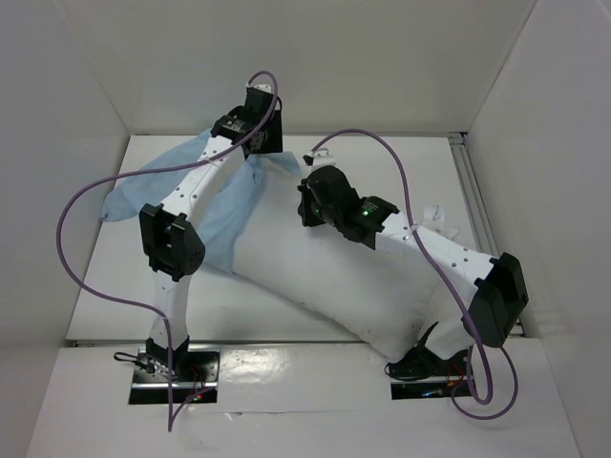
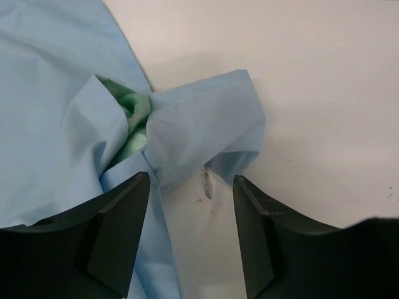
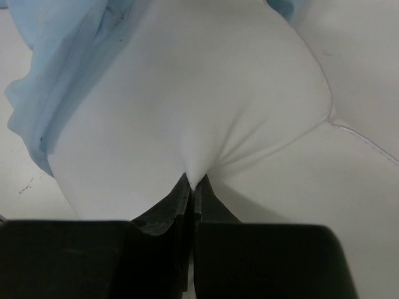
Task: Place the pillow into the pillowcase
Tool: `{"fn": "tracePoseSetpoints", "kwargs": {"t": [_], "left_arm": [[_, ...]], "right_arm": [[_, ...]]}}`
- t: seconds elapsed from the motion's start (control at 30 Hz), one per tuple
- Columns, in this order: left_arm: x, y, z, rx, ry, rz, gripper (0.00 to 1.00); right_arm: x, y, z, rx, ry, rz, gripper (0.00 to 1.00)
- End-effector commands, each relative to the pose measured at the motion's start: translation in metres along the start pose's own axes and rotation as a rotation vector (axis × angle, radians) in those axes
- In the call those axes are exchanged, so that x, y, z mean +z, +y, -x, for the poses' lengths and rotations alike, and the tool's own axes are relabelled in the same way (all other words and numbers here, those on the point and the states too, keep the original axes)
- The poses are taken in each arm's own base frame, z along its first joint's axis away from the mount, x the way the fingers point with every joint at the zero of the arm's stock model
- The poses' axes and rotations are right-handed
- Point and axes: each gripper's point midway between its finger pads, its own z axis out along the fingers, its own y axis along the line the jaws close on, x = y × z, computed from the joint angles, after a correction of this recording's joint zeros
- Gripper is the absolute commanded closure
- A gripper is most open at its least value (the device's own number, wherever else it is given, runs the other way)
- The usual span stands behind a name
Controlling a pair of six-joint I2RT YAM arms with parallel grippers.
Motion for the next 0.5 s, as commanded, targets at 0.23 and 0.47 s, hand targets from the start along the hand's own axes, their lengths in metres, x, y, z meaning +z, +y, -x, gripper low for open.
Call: {"fn": "tracePoseSetpoints", "kwargs": {"t": [0.23, 0.47], "left_arm": [[-0.029, 0.014, 0.048, -0.091, -0.184, 0.056, 0.29], [0.004, 0.015, 0.034, -0.077, -0.115, 0.098, 0.26]], "right_arm": [[-0.009, 0.024, 0.024, -0.006, -0.064, 0.066, 1.00], [-0.009, 0.024, 0.024, -0.006, -0.064, 0.066, 1.00]]}}
